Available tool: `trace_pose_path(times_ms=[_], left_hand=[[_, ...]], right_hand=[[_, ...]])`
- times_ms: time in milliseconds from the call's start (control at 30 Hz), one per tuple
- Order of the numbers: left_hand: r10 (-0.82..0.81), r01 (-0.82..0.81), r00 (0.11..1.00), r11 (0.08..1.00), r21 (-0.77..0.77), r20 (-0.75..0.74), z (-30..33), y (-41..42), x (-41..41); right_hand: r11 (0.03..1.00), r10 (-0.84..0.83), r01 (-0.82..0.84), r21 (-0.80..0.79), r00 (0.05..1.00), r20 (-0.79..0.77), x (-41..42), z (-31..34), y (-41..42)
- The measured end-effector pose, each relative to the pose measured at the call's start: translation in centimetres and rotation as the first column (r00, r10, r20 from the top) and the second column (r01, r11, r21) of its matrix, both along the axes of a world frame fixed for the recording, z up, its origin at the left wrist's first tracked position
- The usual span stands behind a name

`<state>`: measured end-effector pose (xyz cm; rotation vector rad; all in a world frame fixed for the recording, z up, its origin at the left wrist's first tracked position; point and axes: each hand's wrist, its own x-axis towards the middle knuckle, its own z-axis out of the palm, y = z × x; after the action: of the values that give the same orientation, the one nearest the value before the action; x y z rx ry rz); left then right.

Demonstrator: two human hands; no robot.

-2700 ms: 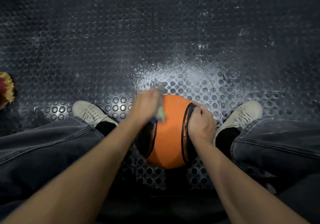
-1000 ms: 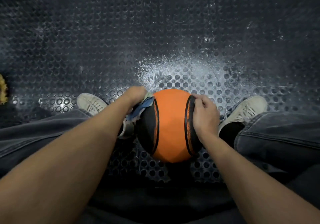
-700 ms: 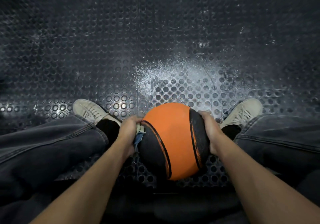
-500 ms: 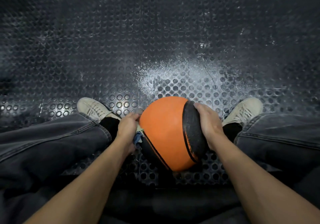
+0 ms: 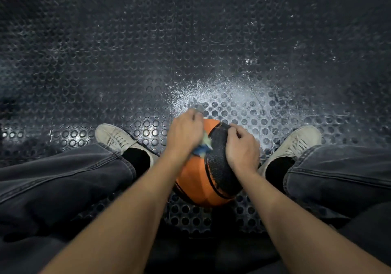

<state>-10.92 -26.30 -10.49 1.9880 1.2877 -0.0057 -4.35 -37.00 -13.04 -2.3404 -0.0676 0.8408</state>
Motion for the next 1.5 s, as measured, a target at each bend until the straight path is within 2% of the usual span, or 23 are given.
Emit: trace_pose_path(times_ms=[33, 100, 167, 233, 267, 333, 400, 433, 467, 500, 533, 600, 667, 700, 767, 833, 900, 1000, 1100, 1167, 1233, 1400, 1500], left_hand=[[0.035, -0.04, 0.997, 0.997, -0.069, -0.063, -0.2, 1.3, 0.6], [-0.105, 0.103, 0.987, 0.994, -0.02, -0.121, 0.1, 1.3, 0.7], [-0.322, 0.31, 0.946, 0.932, 0.188, 0.04, 0.2, -1.0, -0.7], [-0.517, 0.456, 0.84, 0.838, 0.299, 0.168, 0.3, -3.6, -3.4], [-0.527, 0.466, 0.818, 0.843, 0.27, 0.23, 0.1, -3.5, -4.3], [-0.269, 0.253, 0.928, 0.963, 0.093, 0.258, -0.5, -0.8, -4.4], [-0.01, 0.011, 1.0, 0.997, -0.078, 0.013, -1.9, 2.9, -3.3], [-0.002, -0.007, 0.992, 0.997, -0.075, -0.125, -2.0, 4.0, -2.6], [-0.044, 0.035, 0.981, 0.998, -0.05, -0.19, -1.7, 4.1, -2.0], [-0.098, 0.096, 0.984, 0.995, -0.015, -0.151, -1.2, 3.1, -1.4], [-0.166, 0.168, 0.985, 0.986, 0.02, -0.052, -0.6, 1.4, -1.1], [-0.389, 0.352, 0.907, 0.911, 0.213, 0.161, 1.0, -2.9, -1.8], [-0.487, 0.435, 0.855, 0.86, 0.269, 0.175, 0.3, -3.4, -2.9], [-0.389, 0.352, 0.898, 0.915, 0.196, 0.205, 0.2, -2.3, -2.8], [-0.099, 0.099, 0.989, 0.995, 0.003, 0.112, -0.8, 0.9, -2.0], [0.01, -0.015, 0.999, 0.987, -0.16, -0.036, -2.1, 3.8, -1.9], [0.102, -0.118, 0.992, 0.951, -0.286, -0.07, -3.7, 5.4, -3.5], [0.387, -0.409, 0.908, 0.744, -0.528, -0.159, -4.9, 4.6, -7.4], [0.513, -0.51, 0.824, 0.489, -0.708, -0.24, -5.9, 0.4, -10.6], [0.63, -0.558, 0.739, 0.375, -0.741, -0.238, -6.0, -1.8, -10.6], [0.724, -0.598, 0.661, 0.351, -0.721, -0.197, -6.2, -2.4, -10.1], [0.842, -0.566, 0.522, 0.226, -0.793, -0.134, -5.7, -2.4, -9.3], [0.852, -0.554, 0.519, 0.272, -0.786, -0.071, -4.9, -1.7, -8.8]], right_hand=[[1.0, -0.016, 0.016, -0.004, 1.0, -0.015, -0.2, 0.1, 0.3], [0.999, -0.036, 0.035, -0.023, 0.999, -0.026, -0.2, 0.2, 0.9], [0.999, -0.044, 0.043, -0.032, 0.999, -0.024, 0.1, 0.2, 1.0], [1.0, -0.019, 0.018, -0.023, 1.0, -0.022, 0.3, 0.2, 0.7], [1.0, 0.002, -0.002, -0.012, 1.0, -0.02, 0.1, 0.1, 0.5], [0.999, 0.038, -0.038, 0.006, 0.999, -0.011, -0.5, 0.2, 0.5], [0.999, 0.036, -0.036, 0.014, 0.999, -0.008, -1.0, 0.5, 0.7], [1.0, 0.027, -0.027, 0.01, 1.0, 0.003, -1.3, 0.5, 1.0], [1.0, 0.022, -0.022, 0.004, 1.0, 0.013, -1.4, 0.5, 1.2], [1.0, 0.015, -0.015, -0.003, 1.0, 0.022, -1.3, 0.6, 1.3], [1.0, 0.009, -0.008, -0.01, 1.0, 0.021, -1.0, 0.5, 1.3], [1.0, 0.01, -0.01, -0.017, 1.0, 0.001, -0.4, 0.3, 1.1], [1.0, 0.007, -0.007, -0.014, 1.0, -0.011, -0.2, 0.2, 0.7], [1.0, 0.006, -0.006, -0.007, 1.0, -0.006, -0.3, 0.3, 0.7], [1.0, 0.0, 0.0, -0.003, 1.0, -0.009, -0.5, 0.4, 0.5], [1.0, -0.01, 0.01, 0.011, 1.0, -0.011, -0.7, 0.3, 0.4], [0.999, -0.011, 0.012, 0.039, 1.0, -0.02, -0.7, 0.1, -0.2], [0.986, -0.114, 0.126, 0.105, 0.987, -0.117, 0.4, -0.3, -1.4], [0.977, -0.197, 0.211, 0.024, 0.945, -0.263, 2.0, -0.9, -2.7], [0.976, -0.208, 0.217, -0.031, 0.866, -0.456, 2.8, -1.4, -3.4], [0.98, -0.174, 0.2, -0.012, 0.819, -0.547, 3.2, -1.8, -4.1], [0.983, -0.121, 0.171, 0.066, 0.876, -0.467, 3.1, -1.3, -5.2], [0.963, -0.091, 0.18, 0.2, 0.918, -0.387, 3.4, -0.2, -4.8]])
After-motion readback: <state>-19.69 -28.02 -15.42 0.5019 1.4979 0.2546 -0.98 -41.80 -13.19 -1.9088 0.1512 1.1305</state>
